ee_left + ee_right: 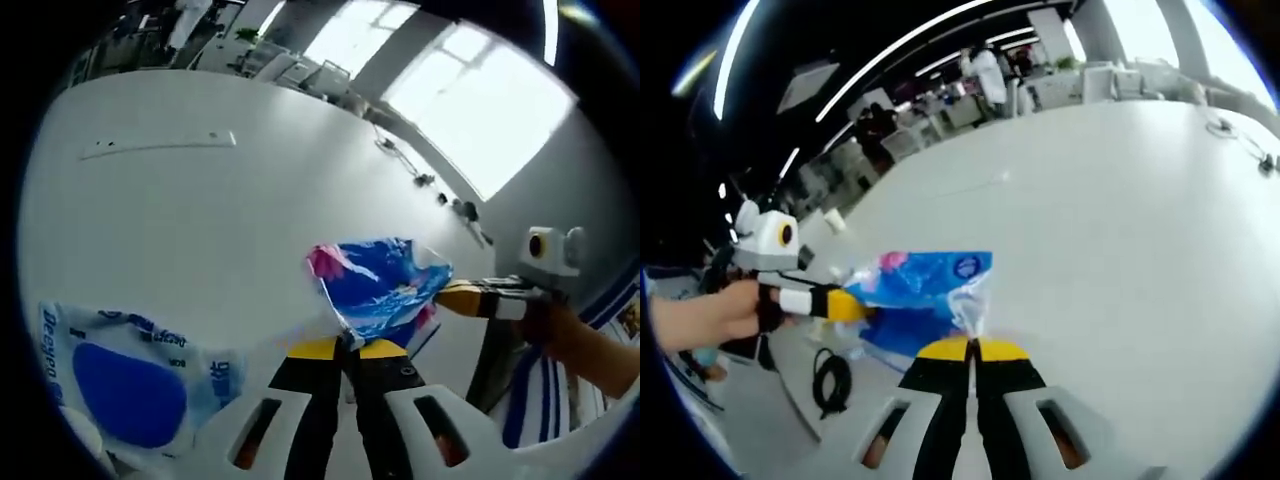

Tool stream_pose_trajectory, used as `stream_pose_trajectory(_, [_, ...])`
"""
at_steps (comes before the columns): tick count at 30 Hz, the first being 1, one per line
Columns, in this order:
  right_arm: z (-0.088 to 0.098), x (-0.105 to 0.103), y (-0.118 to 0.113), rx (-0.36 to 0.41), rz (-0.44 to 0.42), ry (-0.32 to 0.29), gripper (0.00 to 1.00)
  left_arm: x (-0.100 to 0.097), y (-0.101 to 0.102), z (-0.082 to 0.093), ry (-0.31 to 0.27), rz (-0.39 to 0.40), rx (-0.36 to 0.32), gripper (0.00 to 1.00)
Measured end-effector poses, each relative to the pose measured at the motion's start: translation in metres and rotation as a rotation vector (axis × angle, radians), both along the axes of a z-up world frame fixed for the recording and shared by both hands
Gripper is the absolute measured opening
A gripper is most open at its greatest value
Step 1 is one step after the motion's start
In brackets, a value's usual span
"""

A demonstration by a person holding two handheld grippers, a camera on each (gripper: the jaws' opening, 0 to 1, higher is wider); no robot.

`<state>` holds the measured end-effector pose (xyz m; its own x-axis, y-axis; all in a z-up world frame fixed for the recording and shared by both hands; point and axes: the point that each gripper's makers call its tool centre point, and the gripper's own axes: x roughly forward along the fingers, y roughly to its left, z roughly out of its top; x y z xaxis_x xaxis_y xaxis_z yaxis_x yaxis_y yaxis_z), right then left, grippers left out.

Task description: Arrange the tabletop items into an orderly group along one side of the table until the central work area is clear of visible clutter.

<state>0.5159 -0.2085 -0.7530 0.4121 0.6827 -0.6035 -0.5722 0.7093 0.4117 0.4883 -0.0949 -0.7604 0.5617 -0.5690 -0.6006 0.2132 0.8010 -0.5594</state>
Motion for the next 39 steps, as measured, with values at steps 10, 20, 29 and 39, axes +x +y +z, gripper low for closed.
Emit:
stream_pose_trajectory(10, [-0.011, 0.014, 0.000, -0.006, 0.018, 0.020, 0.00, 0.010, -0.002, -0.011, 0.027, 0.020, -0.016, 0.00])
stream_pose_trajectory(20, [-0.019, 0.026, 0.000, -0.004, 0.032, 0.031, 0.00, 0.021, -0.001, -0.019, 0.047, 0.042, -0.039, 0.00])
stream_pose_trajectory(29, [-0.027, 0.038, 0.003, 0.004, 0.037, 0.044, 0.00, 0.033, 0.003, -0.024, 0.064, 0.071, -0.071, 0.00])
stream_pose_trajectory(39, [-0.035, 0.052, 0.011, -0.001, 0.032, 0.054, 0.00, 0.049, 0.011, -0.031, 0.070, 0.092, -0.072, 0.00])
